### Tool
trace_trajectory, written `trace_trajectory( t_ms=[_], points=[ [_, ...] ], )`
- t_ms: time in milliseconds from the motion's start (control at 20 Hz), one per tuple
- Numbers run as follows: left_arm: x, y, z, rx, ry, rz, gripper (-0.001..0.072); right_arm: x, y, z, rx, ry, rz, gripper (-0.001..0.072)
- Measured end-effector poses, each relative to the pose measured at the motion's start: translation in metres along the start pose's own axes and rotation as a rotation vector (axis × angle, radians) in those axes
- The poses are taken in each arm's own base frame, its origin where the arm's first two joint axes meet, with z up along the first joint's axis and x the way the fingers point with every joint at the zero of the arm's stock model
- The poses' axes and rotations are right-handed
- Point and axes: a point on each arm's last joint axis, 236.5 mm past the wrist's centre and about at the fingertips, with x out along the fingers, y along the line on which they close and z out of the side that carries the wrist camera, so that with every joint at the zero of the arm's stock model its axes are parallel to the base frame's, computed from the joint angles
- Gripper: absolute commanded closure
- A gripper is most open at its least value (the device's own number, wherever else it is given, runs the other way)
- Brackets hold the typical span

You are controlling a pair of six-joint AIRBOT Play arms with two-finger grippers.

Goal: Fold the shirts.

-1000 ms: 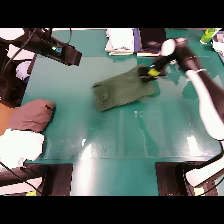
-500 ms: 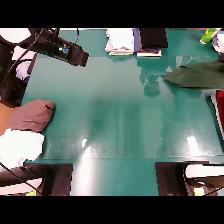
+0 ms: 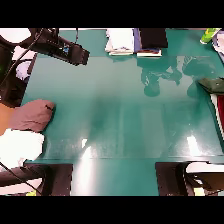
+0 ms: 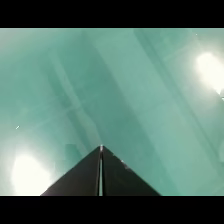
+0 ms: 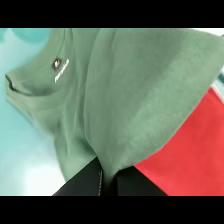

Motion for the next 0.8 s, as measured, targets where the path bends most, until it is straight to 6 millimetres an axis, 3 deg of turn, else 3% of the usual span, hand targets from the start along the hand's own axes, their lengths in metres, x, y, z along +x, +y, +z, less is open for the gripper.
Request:
trace_trajectory(
  t_ms=[350, 600, 800],
  points=[
    [0.0, 0.0, -0.001, -0.009, 0.002, -0.001, 0.0677, -0.06, 0.009, 0.048, -0.003, -0.179, 0.042, 0.0691],
    [0.0, 0.0, -0.002, -0.009, 0.007, -0.001, 0.0678, -0.075, 0.001, 0.034, -0.049, -0.172, 0.028, 0.0691],
    [0.0, 0.0, -0.003, -0.001, 0.013, -0.001, 0.0677, -0.073, -0.034, 0.005, -0.072, -0.107, -0.035, 0.0693]
  ],
)
